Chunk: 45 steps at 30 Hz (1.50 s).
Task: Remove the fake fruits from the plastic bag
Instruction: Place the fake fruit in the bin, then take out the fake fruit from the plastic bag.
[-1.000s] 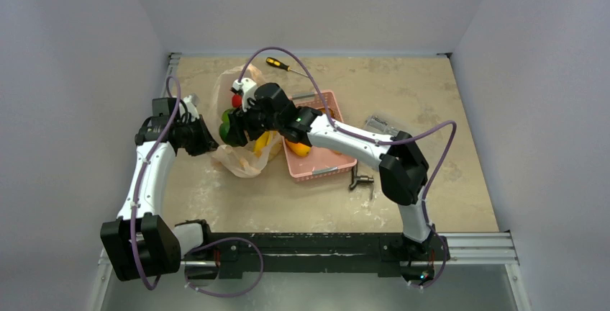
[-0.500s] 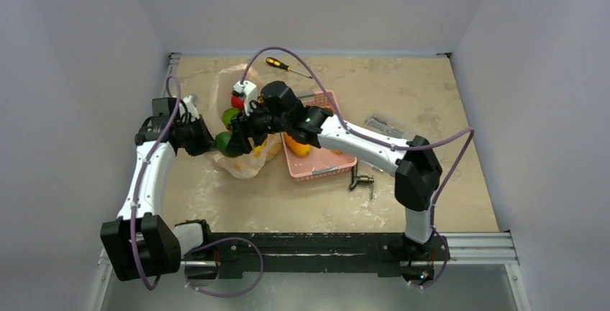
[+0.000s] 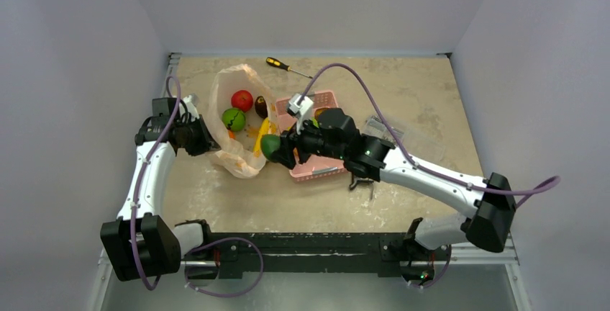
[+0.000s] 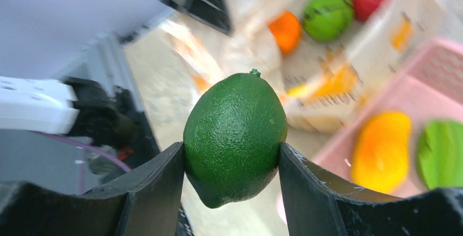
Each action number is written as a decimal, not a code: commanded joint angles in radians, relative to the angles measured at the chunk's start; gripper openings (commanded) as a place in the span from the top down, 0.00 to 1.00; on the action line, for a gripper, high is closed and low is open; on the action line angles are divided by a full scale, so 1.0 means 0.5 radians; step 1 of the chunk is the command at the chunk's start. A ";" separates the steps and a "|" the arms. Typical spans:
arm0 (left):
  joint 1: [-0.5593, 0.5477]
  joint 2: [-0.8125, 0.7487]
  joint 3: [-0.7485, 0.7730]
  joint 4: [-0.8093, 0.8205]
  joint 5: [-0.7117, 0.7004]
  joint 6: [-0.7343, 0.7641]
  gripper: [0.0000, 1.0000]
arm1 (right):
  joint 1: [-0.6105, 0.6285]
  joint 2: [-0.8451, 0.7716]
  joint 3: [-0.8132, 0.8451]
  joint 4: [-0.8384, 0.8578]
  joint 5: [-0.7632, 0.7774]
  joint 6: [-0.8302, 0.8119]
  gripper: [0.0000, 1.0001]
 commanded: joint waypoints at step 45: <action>-0.033 -0.008 -0.024 -0.003 -0.007 0.062 1.00 | 0.304 0.289 0.098 0.245 0.902 -0.079 0.47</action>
